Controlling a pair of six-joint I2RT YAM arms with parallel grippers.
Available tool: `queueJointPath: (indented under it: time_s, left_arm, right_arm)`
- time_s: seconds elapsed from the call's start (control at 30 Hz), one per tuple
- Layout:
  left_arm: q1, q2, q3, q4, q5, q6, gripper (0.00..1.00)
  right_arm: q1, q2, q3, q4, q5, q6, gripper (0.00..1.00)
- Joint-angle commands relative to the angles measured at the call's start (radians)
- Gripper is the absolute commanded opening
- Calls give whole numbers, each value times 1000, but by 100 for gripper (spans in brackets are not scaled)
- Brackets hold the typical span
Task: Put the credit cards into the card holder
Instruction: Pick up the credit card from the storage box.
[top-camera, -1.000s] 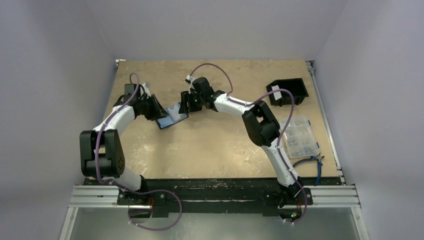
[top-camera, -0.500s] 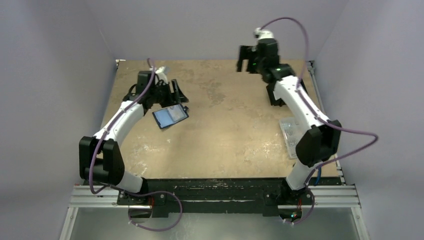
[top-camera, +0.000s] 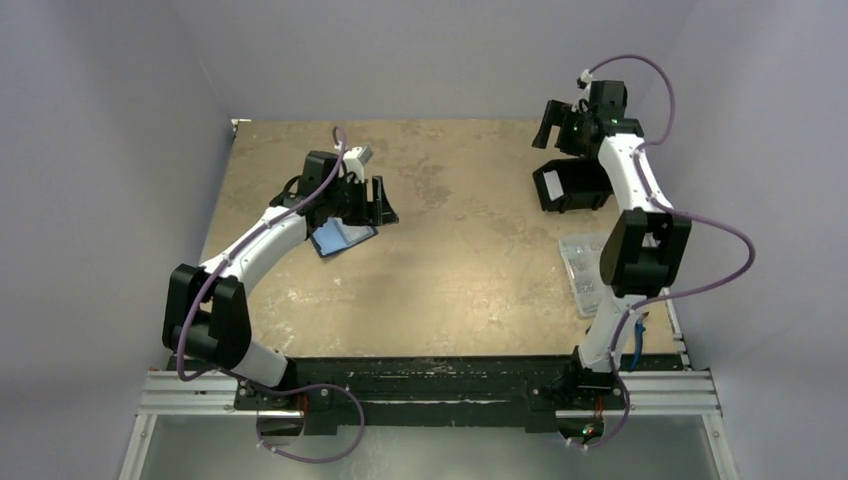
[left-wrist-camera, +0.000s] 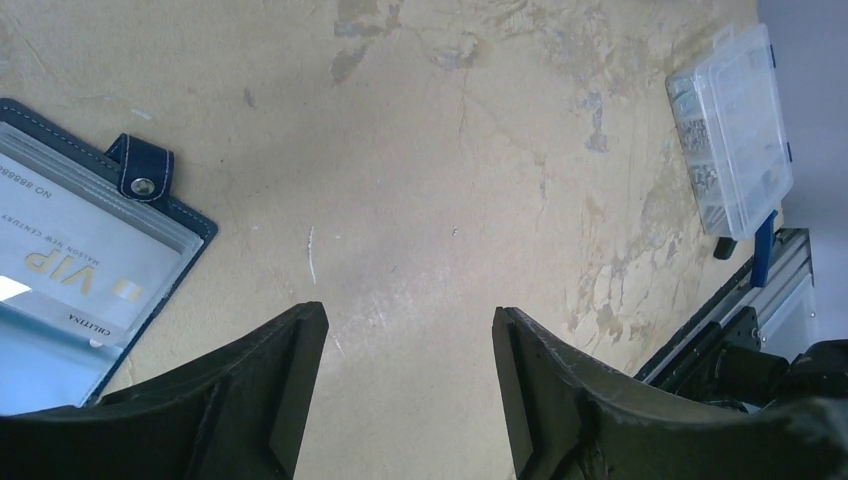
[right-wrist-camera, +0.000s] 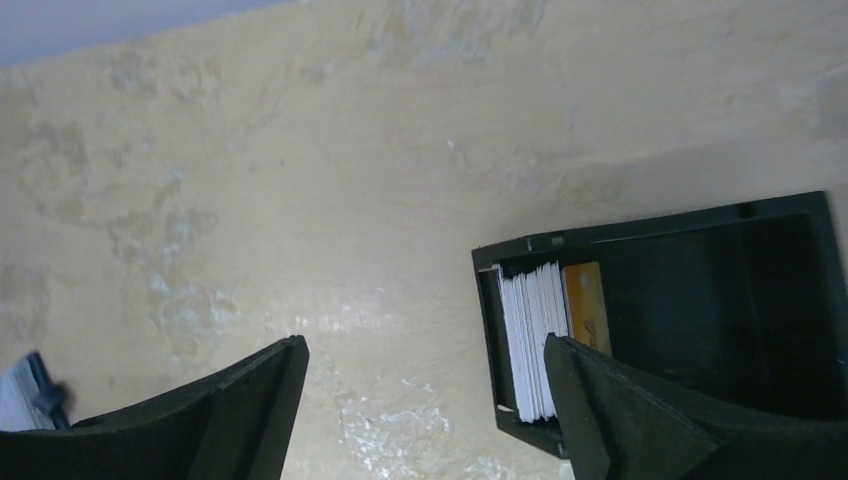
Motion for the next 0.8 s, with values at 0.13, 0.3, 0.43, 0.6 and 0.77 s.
queueJointPath:
  time_s: [0.13,0.3,0.43,0.6,0.77]
  left_arm:
    - [-1,-12,-21,61,39,1,67]
    - [-12,4,-25,75,65,-13,67]
    - [-14,16,-24,77,75,-18,67]
    - [-13,25,-18,72,72,-18,67]
    - [-13,28,-20,70,66,-15,66]
  right_arm:
    - [-98,141,102,-67,-149,-126,99]
    - [-123,214,114,-72,-205,-161,99]
    - [-124,236,83,-31,-243,-165,99]
    - [-123,281,93,-21,-278,-151,99]
    - [-124,302,80,-14,-293,-147,99]
